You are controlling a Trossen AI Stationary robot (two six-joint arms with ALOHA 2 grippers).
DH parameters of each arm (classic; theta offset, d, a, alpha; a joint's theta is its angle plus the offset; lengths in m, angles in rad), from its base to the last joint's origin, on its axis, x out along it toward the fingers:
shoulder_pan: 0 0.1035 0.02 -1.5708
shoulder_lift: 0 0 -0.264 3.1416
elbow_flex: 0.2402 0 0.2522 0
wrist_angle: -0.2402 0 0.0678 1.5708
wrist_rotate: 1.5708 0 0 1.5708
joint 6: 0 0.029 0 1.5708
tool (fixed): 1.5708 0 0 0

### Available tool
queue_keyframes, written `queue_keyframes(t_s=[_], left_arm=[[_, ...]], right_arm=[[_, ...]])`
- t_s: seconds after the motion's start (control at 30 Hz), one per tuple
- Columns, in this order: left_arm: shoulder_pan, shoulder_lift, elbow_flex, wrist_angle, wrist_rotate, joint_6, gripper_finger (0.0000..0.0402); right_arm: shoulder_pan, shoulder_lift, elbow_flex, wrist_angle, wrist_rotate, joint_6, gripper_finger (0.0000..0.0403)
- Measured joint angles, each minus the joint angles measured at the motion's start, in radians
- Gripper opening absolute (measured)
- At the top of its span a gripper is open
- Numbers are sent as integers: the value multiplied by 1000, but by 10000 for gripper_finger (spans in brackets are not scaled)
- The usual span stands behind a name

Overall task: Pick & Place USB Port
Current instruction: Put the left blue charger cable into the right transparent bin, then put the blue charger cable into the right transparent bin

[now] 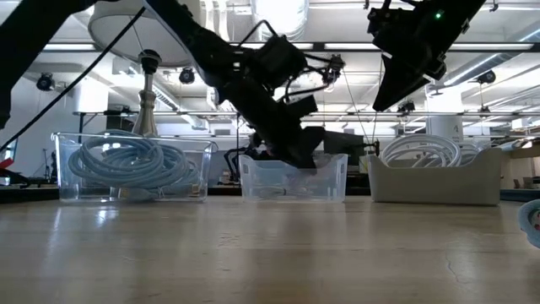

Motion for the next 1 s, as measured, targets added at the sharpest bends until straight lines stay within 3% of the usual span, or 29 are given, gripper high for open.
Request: queue_keyframes(t_s=[0.37, 0.67, 0.87, 1.0], left_arm=[[28, 35, 88, -157, -3, -27, 97], [27, 24, 93, -169, -1, -17, 134], [7, -55, 93, -208, 36, 2, 136], [-8, -140, 92, -265, 45, -19, 131]], right_arm=[[0, 0, -3, -2, 0, 0, 73], [0, 0, -3, -1, -1, 2, 85], [0, 0, -3, 0, -34, 0, 93], [0, 0, -3, 7, 3, 0, 99]])
